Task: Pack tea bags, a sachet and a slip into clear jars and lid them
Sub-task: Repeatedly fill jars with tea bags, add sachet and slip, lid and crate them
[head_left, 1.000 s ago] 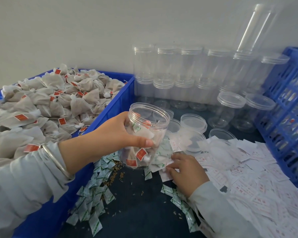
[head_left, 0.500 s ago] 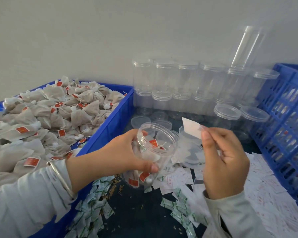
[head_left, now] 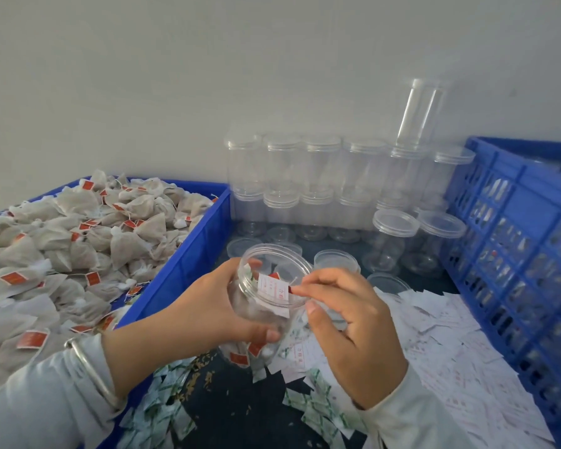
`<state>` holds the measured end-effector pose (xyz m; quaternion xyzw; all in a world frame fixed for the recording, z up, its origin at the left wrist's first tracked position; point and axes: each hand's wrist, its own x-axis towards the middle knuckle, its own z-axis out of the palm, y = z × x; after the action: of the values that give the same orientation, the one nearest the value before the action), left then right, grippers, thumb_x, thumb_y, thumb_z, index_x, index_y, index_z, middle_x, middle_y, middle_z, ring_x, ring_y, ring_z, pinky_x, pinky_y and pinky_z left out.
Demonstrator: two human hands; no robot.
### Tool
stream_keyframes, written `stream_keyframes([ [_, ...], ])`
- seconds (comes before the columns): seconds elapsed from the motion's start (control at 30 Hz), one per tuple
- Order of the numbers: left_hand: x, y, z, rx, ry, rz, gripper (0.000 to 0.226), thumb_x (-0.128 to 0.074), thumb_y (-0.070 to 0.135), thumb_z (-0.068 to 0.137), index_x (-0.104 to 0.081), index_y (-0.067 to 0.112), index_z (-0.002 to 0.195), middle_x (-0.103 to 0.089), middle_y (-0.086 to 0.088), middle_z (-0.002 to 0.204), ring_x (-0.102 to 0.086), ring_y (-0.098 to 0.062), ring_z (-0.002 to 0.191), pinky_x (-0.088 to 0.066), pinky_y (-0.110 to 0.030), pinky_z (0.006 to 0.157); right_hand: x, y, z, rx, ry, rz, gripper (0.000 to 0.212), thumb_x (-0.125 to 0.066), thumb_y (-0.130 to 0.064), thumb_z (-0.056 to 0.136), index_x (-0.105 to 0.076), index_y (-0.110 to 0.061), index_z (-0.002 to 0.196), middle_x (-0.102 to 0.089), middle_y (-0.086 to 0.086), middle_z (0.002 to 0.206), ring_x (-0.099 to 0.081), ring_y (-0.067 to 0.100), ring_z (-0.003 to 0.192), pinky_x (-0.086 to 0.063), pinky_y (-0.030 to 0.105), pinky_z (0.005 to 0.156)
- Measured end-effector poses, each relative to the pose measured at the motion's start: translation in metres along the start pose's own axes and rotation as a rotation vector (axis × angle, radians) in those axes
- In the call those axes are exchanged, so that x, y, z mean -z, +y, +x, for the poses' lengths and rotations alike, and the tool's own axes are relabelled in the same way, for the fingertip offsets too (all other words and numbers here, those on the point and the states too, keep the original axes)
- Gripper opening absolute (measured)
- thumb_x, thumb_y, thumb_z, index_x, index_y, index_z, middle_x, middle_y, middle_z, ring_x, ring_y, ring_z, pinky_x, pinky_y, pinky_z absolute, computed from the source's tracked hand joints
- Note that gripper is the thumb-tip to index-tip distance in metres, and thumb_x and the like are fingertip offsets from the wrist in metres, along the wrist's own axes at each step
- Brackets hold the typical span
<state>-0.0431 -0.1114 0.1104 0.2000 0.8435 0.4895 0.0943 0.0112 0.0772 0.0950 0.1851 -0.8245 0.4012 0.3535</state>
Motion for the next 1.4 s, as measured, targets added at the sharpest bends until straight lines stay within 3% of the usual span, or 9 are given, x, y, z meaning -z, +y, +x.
stream_keyframes([
  [0.1,-0.005,0.009,0.001,-0.052,0.053,-0.034,0.094,-0.092,0.049,0.032,-0.048,0.042,0.115,-0.062,0.035,0.103,-0.06,0.013,0.094,-0.043,-0.001,0.072,0.016,-0.004,0.004,0.078,-0.079,-0.106,0.033,-0.051,-0.025,0.077,-0.073,-0.01,0.097,-0.063,-0.001,0.102,-0.056,0.014,0.098,-0.044,0.025,0.088],
  [0.4,-0.036,0.06,0.019,-0.189,-0.073,-0.096,0.098,-0.082,0.068,0.032,-0.041,0.05,0.119,-0.062,0.035,0.108,-0.06,0.011,0.1,-0.047,-0.005,0.075,0.092,-0.009,0.028,0.189,-0.156,-0.261,0.017,-0.069,-0.021,0.076,-0.069,-0.008,0.087,-0.065,0.002,0.098,-0.053,0.014,0.102,-0.037,0.019,0.093],
  [0.53,-0.059,0.092,0.033,-0.278,-0.16,-0.125,0.062,-0.081,0.065,0.041,-0.051,0.068,0.095,-0.066,0.03,0.102,-0.065,0.007,0.093,-0.048,-0.005,0.071,0.13,-0.009,0.032,0.138,-0.129,-0.292,0.02,-0.07,-0.017,0.073,-0.07,-0.004,0.088,-0.066,0.002,0.091,-0.06,0.018,0.09,-0.043,0.023,0.084],
  [0.8,-0.106,0.147,0.065,-0.438,-0.138,-0.287,0.067,-0.073,0.058,0.048,-0.054,0.031,0.107,-0.07,0.019,0.099,-0.068,-0.001,0.091,-0.052,-0.014,0.07,0.207,-0.017,0.039,0.071,0.019,-0.421,0.019,-0.067,-0.022,0.076,-0.07,-0.011,0.091,-0.066,-0.003,0.089,-0.06,0.009,0.087,-0.051,0.031,0.08],
  [0.9,-0.123,0.17,0.077,-0.467,-0.161,-0.349,0.086,-0.075,0.062,0.049,-0.052,0.023,0.123,-0.069,0.008,0.112,-0.066,-0.009,0.101,-0.056,-0.026,0.081,0.24,-0.021,0.048,0.066,0.087,-0.466,0.017,-0.067,-0.023,0.077,-0.069,-0.015,0.092,-0.064,-0.005,0.088,-0.061,0.012,0.087,-0.053,0.036,0.082],
  [1.0,-0.139,0.195,0.088,-0.505,-0.111,-0.369,0.09,-0.072,0.066,0.054,-0.048,0.027,0.131,-0.06,0.015,0.125,-0.061,-0.003,0.109,-0.053,-0.02,0.085,0.273,-0.024,0.056,0.053,0.163,-0.506,0.015,-0.072,-0.02,0.079,-0.068,-0.016,0.093,-0.062,-0.007,0.087,-0.062,0.01,0.085,-0.054,0.026,0.079],
  [1.1,-0.154,0.214,0.1,-0.501,-0.049,-0.406,0.071,-0.068,0.052,0.062,-0.048,0.033,0.127,-0.053,0.021,0.127,-0.056,0.012,0.105,-0.049,-0.005,0.068,0.309,-0.024,0.064,-0.002,0.276,-0.502,0.015,-0.072,-0.014,0.081,-0.065,-0.019,0.092,-0.063,-0.009,0.089,-0.062,-0.003,0.085,-0.045,0.003,0.07],
  [1.2,-0.173,0.218,0.11,-0.443,-0.059,-0.41,0.042,-0.066,0.029,0.082,-0.05,0.038,0.12,-0.053,0.019,0.125,-0.057,0.003,0.109,-0.05,-0.008,0.072,0.348,-0.011,0.077,-0.047,0.357,-0.657,0.014,-0.073,-0.018,0.08,-0.066,-0.022,0.092,-0.061,-0.015,0.086,-0.054,-0.02,0.077,-0.033,-0.004,0.077],
  [1.4,-0.179,0.203,0.118,-0.342,-0.032,-0.434,0.03,-0.063,0.01,0.087,-0.06,0.037,0.099,-0.073,0.013,0.087,-0.068,0.003,0.077,-0.049,-0.008,0.06,0.404,0.054,0.11,-0.325,0.405,-0.851,0.019,-0.076,-0.017,0.077,-0.073,-0.007,0.094,-0.068,0.007,0.088,-0.057,0.004,0.072,-0.033,-0.003,0.063],
])
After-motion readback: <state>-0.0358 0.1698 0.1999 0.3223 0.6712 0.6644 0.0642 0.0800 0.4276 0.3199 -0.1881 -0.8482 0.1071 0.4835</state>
